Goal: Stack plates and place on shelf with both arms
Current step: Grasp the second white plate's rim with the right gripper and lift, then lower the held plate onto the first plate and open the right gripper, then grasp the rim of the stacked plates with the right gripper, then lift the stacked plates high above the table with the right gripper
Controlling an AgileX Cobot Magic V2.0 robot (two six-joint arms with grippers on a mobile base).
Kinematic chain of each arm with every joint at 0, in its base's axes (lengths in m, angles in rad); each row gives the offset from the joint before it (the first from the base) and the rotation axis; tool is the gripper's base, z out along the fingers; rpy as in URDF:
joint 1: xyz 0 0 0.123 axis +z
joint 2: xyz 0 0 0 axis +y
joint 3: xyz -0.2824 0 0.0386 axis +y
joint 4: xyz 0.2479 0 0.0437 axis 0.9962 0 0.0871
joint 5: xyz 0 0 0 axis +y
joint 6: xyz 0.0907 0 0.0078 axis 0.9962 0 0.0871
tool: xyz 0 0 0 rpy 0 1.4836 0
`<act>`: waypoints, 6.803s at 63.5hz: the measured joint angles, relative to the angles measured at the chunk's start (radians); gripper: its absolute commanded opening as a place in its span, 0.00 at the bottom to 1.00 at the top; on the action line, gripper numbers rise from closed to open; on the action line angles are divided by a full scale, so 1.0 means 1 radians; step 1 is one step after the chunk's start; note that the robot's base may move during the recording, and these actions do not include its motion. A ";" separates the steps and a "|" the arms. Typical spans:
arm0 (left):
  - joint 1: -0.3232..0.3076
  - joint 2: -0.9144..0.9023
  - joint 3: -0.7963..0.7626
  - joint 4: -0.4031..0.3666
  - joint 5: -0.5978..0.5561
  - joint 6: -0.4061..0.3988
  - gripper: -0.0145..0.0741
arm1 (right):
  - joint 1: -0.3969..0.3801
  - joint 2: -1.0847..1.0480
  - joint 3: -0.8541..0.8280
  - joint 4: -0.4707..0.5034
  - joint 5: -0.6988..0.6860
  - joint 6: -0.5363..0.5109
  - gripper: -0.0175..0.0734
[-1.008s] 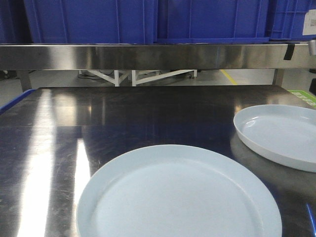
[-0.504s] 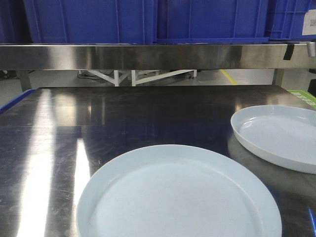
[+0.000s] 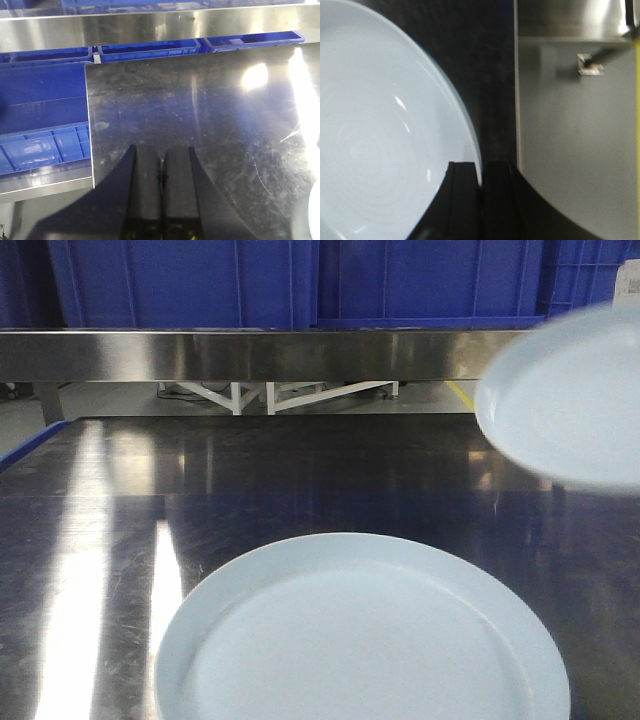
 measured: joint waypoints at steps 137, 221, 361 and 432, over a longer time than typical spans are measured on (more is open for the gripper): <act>0.000 0.000 0.000 -0.002 0.000 0.000 0.26 | 0.384 0.171 0.087 0.366 0.054 -0.252 0.70; 0.000 0.000 0.000 -0.002 0.000 0.000 0.26 | 0.463 0.311 0.185 0.319 -0.114 -0.229 0.69; 0.000 0.000 0.000 0.001 0.000 0.000 0.26 | 0.463 -0.455 0.235 0.308 -0.427 -0.235 0.26; 0.000 0.000 0.000 0.001 0.000 0.000 0.26 | 0.463 -0.455 0.235 0.308 -0.420 -0.235 0.26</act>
